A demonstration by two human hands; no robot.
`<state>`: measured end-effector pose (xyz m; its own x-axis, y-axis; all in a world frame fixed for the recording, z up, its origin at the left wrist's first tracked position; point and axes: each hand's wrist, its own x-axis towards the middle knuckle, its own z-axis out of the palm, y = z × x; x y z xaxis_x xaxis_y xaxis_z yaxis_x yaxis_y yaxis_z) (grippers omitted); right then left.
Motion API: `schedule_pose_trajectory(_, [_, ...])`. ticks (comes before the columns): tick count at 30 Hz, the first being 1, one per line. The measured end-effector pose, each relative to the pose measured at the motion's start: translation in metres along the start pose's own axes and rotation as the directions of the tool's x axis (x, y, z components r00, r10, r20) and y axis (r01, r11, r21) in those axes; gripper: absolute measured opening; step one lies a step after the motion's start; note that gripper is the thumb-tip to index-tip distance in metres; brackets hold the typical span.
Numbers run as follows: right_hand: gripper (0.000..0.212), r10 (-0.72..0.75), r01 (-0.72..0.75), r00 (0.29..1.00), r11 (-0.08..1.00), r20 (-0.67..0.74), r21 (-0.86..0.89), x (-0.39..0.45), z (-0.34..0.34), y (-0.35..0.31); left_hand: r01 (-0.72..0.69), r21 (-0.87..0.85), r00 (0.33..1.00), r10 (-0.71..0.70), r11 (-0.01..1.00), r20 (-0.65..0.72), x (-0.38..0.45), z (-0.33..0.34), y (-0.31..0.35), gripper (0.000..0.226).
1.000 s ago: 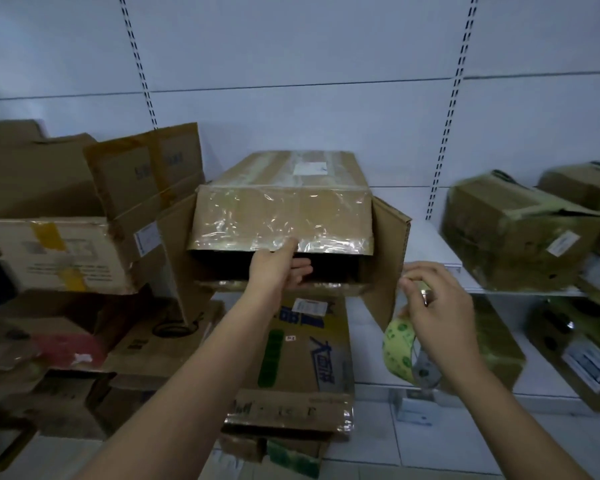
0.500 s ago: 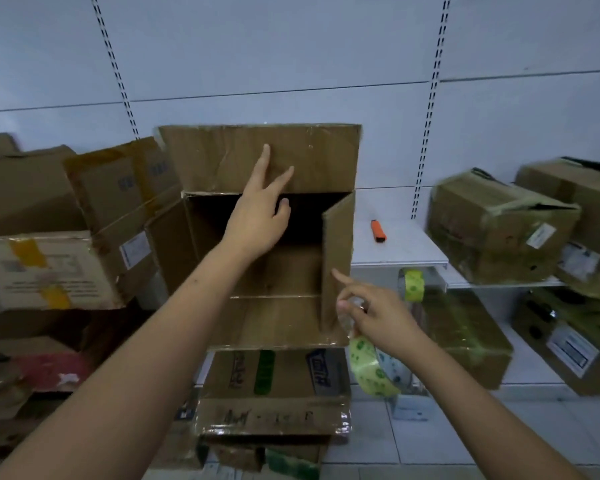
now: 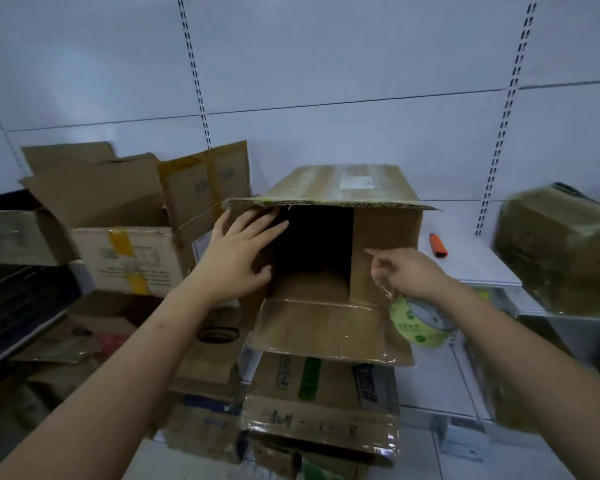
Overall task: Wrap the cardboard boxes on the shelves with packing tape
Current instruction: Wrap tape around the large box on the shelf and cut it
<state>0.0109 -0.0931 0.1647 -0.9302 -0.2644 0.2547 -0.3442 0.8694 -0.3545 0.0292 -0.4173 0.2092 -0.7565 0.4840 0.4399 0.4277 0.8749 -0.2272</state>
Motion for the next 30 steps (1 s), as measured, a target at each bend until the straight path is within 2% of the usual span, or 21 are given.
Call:
schedule_pose_trajectory(3, [0.019, 0.052, -0.051, 0.999, 0.991, 0.010, -0.124, 0.006, -0.002, 0.002, 0.023, 0.088, 0.960, -0.046, 0.996, 0.277, -0.008, -0.009, -0.020, 0.098])
schedule_pose_trajectory(4, [0.018, 0.065, -0.062, 0.998, 0.987, 0.018, -0.149, 0.007, -0.003, 0.001, 0.014, 0.125, 0.944, -0.054, 0.992, 0.325, -0.007, -0.013, -0.023, 0.101])
schedule_pose_trajectory(7, [0.019, 0.055, -0.049, 0.998, 0.983, 0.029, -0.179, 0.009, -0.006, -0.003, -0.084, 0.196, 0.956, 0.023, 0.977, 0.293, 0.004, -0.019, -0.027, 0.102])
schedule_pose_trajectory(9, [0.019, 0.031, -0.025, 0.999, 0.985, 0.033, -0.169, 0.007, -0.006, -0.006, -0.146, 0.183, 0.959, 0.094, 0.972, 0.268, 0.013, -0.021, -0.025, 0.098])
schedule_pose_trajectory(12, [0.021, 0.047, -0.034, 0.997, 0.980, 0.063, -0.195, 0.004, -0.006, -0.004, -0.233, 0.147, 0.911, 0.162, 0.961, 0.379, 0.020, -0.026, -0.013, 0.094])
schedule_pose_trajectory(14, [0.021, 0.070, -0.051, 0.995, 0.971, 0.075, -0.234, 0.002, -0.006, -0.002, -0.315, 0.226, 0.876, 0.191, 0.922, 0.443, 0.023, -0.025, -0.003, 0.095])
schedule_pose_trajectory(17, [0.018, 0.065, -0.051, 0.996, 0.969, 0.053, -0.243, -0.002, -0.009, -0.005, -0.421, 0.349, 0.890, 0.307, 0.837, 0.336, 0.030, -0.011, 0.004, 0.088])
schedule_pose_trajectory(20, [0.018, 0.029, -0.025, 0.999, 0.979, 0.017, -0.203, -0.015, -0.012, -0.009, -0.395, 0.401, 0.918, 0.372, 0.826, 0.139, 0.032, 0.014, 0.000, 0.087])
schedule_pose_trajectory(23, [0.022, -0.082, 0.079, 0.996, 0.989, -0.023, -0.123, -0.042, -0.018, -0.011, -0.362, 0.325, 0.930, 0.363, 0.874, 0.060, 0.026, 0.045, 0.002, 0.106])
schedule_pose_trajectory(25, [0.022, -0.183, 0.170, 0.975, 0.980, -0.128, -0.106, -0.066, -0.027, -0.015, -0.378, 0.238, 0.925, 0.373, 0.895, 0.068, 0.023, 0.062, 0.008, 0.104])
schedule_pose_trajectory(26, [0.021, -0.234, 0.215, 0.950, 0.970, -0.204, -0.113, -0.078, -0.034, -0.019, -0.400, 0.169, 0.915, 0.384, 0.901, 0.120, 0.021, 0.069, 0.010, 0.097])
schedule_pose_trajectory(28, [0.020, -0.313, 0.287, 0.880, 0.950, -0.356, -0.126, -0.098, -0.050, -0.033, -0.424, 0.012, 0.863, 0.400, 0.906, 0.309, 0.019, 0.080, 0.015, 0.079])
schedule_pose_trajectory(30, [0.020, -0.325, 0.319, 0.831, 0.943, -0.452, -0.092, -0.105, -0.066, -0.044, -0.406, -0.069, 0.829, 0.399, 0.911, 0.392, 0.019, 0.090, 0.019, 0.070])
